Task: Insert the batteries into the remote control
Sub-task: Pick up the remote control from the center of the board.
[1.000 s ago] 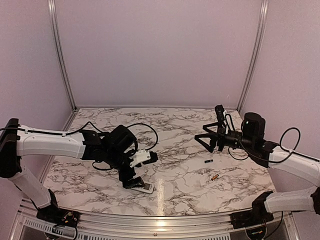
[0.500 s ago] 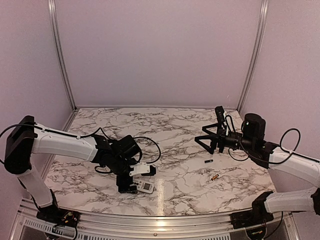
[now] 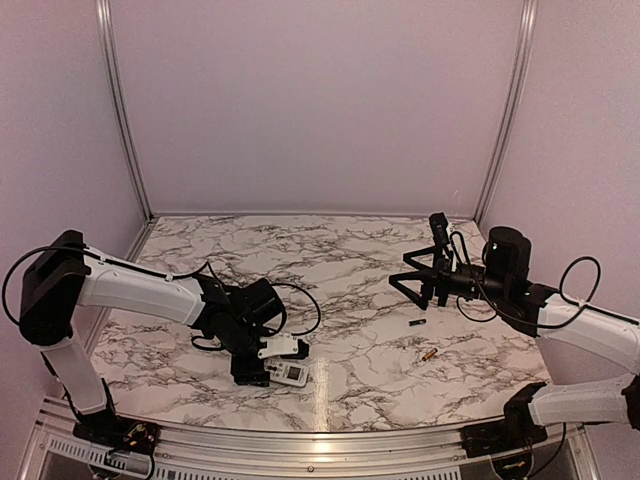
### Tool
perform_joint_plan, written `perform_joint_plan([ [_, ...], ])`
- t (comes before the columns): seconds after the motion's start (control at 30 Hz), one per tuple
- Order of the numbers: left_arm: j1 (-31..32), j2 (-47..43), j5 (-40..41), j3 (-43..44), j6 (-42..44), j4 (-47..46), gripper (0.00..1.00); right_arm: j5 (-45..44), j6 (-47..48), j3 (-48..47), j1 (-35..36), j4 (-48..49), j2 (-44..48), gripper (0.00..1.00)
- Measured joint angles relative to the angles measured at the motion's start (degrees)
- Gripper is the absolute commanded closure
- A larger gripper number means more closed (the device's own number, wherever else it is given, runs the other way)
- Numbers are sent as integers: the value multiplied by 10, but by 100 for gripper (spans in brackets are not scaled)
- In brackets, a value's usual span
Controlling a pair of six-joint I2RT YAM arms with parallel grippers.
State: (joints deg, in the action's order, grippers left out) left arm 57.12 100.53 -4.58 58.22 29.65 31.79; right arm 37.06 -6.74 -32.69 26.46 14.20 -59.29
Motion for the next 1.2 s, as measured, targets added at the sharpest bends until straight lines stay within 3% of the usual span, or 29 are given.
perform_joint_plan([
  [0.23,0,2,-15,1,-13,2,55,0,4,0,0,0,-1,1],
  [0.53,0,6,-74,10,-53,2,70,0,3,7,0,4,-5,1],
  [0.8,0,-39,-195,40,-72,2,72,33,-1,30,15,18,2,1],
  [1.2,-13,-120,-407,76,-108,4,72,72,35,37,173,16,73,6],
])
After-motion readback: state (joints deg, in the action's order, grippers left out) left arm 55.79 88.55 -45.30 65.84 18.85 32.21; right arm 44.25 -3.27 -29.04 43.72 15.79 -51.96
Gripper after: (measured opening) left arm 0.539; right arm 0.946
